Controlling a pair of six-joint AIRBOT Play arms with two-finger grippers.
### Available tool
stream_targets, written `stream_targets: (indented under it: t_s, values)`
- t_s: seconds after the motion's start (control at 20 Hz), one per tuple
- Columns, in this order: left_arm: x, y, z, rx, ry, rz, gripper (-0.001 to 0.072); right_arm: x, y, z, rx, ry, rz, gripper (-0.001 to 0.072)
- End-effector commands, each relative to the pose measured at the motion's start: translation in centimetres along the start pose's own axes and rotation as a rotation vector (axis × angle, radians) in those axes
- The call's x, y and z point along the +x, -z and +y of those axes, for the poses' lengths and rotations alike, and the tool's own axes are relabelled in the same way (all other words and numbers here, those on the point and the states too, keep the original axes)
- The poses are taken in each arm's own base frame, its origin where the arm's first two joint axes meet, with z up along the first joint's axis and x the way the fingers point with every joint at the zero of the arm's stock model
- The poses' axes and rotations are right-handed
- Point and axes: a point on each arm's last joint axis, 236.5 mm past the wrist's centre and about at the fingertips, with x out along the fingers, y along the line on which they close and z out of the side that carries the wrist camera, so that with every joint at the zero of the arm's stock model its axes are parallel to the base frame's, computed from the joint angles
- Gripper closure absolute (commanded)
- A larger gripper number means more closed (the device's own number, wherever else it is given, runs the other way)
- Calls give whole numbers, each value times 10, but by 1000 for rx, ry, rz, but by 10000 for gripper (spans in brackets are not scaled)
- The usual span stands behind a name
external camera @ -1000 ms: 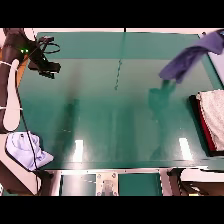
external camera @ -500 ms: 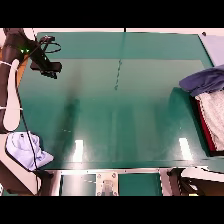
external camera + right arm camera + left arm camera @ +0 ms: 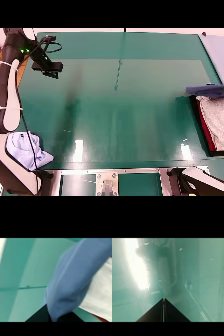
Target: Fold the shirts.
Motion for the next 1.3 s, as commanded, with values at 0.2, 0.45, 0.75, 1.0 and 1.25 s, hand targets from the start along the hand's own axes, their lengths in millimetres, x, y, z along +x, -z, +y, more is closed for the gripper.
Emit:
stream_targets:
  t_s: [0.2, 0.45, 0.75, 1.0, 1.25]
  values:
    - [-1, -1, -10, 4, 42, -5, 686, -2, 77, -166, 189, 380, 106, 694]
    - [-1, -1, -11, 5, 48, -6, 685, 4, 101, -214, 271, 453, 134, 37]
    - [-1, -5, -15, 13, 62, -21, 686, -20, 46, -109, 114, 220, 55, 156]
    - [-37, -7, -25, -13, 77, -121, 685, 16, 89, 43, -243, -89, 110, 693]
    - [-30, 79, -41, -68, 114, -53, 686, 49, 253, 79, -666, -205, 447, 693]
